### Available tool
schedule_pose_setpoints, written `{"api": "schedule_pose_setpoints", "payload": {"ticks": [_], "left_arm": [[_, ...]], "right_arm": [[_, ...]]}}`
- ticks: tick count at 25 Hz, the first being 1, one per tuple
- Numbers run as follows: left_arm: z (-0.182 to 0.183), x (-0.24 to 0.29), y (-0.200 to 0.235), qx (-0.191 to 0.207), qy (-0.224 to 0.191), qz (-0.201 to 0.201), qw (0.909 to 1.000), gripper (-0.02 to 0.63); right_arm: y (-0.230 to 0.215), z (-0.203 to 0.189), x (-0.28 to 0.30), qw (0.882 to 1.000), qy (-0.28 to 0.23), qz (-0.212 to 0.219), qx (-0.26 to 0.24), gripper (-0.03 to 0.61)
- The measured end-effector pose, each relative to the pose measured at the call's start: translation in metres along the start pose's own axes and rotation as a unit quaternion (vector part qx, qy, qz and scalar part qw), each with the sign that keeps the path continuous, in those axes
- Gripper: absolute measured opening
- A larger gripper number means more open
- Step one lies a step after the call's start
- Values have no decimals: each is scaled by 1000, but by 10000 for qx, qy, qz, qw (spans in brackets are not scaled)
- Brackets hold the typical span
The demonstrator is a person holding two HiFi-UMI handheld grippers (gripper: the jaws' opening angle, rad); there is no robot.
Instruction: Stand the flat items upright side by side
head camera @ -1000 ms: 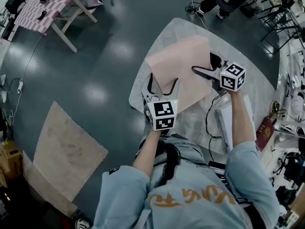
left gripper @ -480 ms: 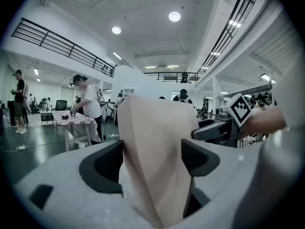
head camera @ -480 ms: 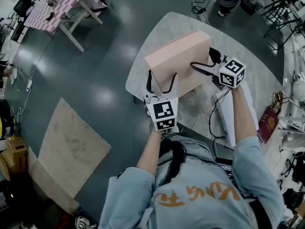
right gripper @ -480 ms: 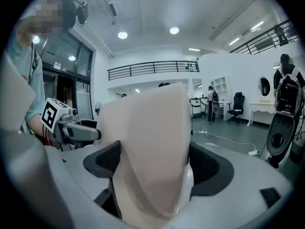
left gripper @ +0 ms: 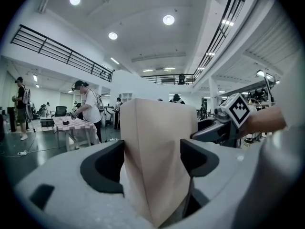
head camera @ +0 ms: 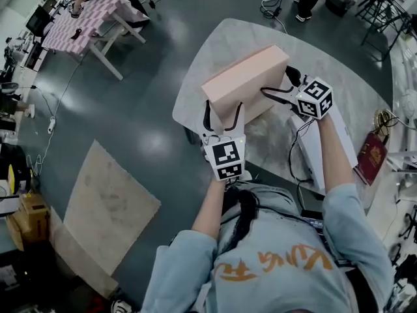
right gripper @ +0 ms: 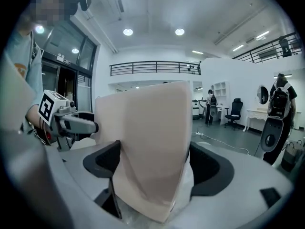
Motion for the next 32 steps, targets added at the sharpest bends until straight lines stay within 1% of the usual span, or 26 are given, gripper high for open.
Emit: {"api": "schedule_pose_setpoints", "payload": {"ticks": [9, 14, 17, 22, 24, 26, 30, 32], "left_arm": [[-13, -21, -18, 407, -60, -77, 9991, 365], [-23, -24, -21, 477, 225, -239, 9983, 365], [-27, -28, -21, 456, 358, -378, 9976, 364], [-34, -37, -17, 289, 446, -482, 9974, 354], [-36, -40, -14, 245, 472, -557, 9970, 339], [-38, -42, -9, 182, 496, -638, 9966, 324], [-43, -49, -6, 75, 603, -820, 9948, 310], [-48, -54, -3, -50, 715, -925, 9931, 293]], "right_arm": [[14, -18, -19, 9998, 31, -208, -63, 457], [20, -22, -25, 9992, 26, -385, 38, 456], [24, -27, -28, 9984, -2, -542, 183, 448], [33, -36, -36, 9964, -12, -771, 357, 434], [37, -39, -41, 9944, -53, -925, 500, 409], [40, -40, -45, 9910, -140, -1134, 701, 375], [49, -44, -57, 9827, -191, -1509, 1059, 351], [58, -47, -63, 9778, -189, -1684, 1236, 323]]}}
Point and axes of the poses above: the fingertips, and each gripper's own axes: x forward along the fingers, y to its left, z out of its top, the point moved 7 cm from there along -x, backward along the fingers, and after that the axes turned 12 degrees about y, right-handed, at the moved point
